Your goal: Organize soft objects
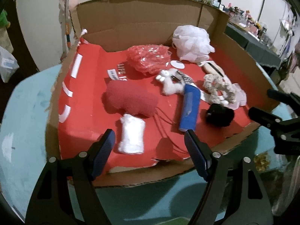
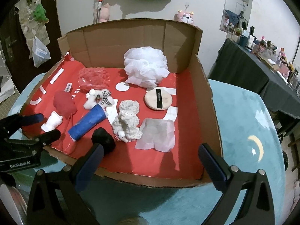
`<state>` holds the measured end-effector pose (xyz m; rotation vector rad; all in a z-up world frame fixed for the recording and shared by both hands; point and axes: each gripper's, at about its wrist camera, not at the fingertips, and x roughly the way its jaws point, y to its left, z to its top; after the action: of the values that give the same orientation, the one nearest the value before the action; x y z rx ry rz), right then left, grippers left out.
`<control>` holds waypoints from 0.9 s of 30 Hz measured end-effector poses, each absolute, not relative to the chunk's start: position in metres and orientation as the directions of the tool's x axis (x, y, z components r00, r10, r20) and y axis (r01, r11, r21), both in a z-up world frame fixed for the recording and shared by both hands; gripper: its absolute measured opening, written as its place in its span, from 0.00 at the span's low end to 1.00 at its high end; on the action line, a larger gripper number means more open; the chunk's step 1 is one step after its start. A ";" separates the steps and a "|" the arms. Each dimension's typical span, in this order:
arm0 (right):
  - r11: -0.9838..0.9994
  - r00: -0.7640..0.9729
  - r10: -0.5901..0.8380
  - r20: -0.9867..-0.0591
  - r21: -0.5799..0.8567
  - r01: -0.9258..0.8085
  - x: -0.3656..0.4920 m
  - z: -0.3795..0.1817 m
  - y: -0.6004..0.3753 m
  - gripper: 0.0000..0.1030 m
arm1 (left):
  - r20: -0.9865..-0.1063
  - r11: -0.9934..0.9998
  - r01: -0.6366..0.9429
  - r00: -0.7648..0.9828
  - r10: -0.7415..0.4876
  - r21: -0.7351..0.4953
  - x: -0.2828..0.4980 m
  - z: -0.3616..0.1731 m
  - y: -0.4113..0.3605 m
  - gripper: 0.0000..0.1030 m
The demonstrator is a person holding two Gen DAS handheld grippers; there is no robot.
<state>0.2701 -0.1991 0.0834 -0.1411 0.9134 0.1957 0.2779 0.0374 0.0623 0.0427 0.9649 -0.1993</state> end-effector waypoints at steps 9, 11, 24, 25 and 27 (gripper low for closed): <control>0.974 0.596 0.106 -0.796 -0.037 -0.222 0.268 0.084 -0.201 1.00 | -0.806 0.983 0.171 0.571 -0.157 -0.071 0.275 0.066 0.034 0.73; 0.975 0.598 0.104 -0.795 -0.038 -0.219 0.267 0.083 -0.202 1.00 | -0.803 0.984 0.167 0.576 -0.153 -0.067 0.275 0.067 0.033 0.73; 0.975 0.596 0.103 -0.797 -0.037 -0.218 0.267 0.083 -0.201 1.00 | -0.804 0.985 0.160 0.576 -0.150 -0.070 0.275 0.067 0.034 0.73; 0.975 0.595 0.104 -0.797 -0.035 -0.218 0.267 0.083 -0.201 1.00 | -0.804 0.985 0.160 0.575 -0.150 -0.069 0.275 0.067 0.034 0.73; 0.975 0.596 0.103 -0.797 -0.036 -0.217 0.267 0.083 -0.201 1.00 | -0.805 0.985 0.160 0.574 -0.148 -0.067 0.275 0.066 0.034 0.73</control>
<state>0.2666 -0.2013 0.0826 -0.1345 0.9148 0.1865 0.2750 0.0341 0.0665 0.0138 0.9423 -0.1802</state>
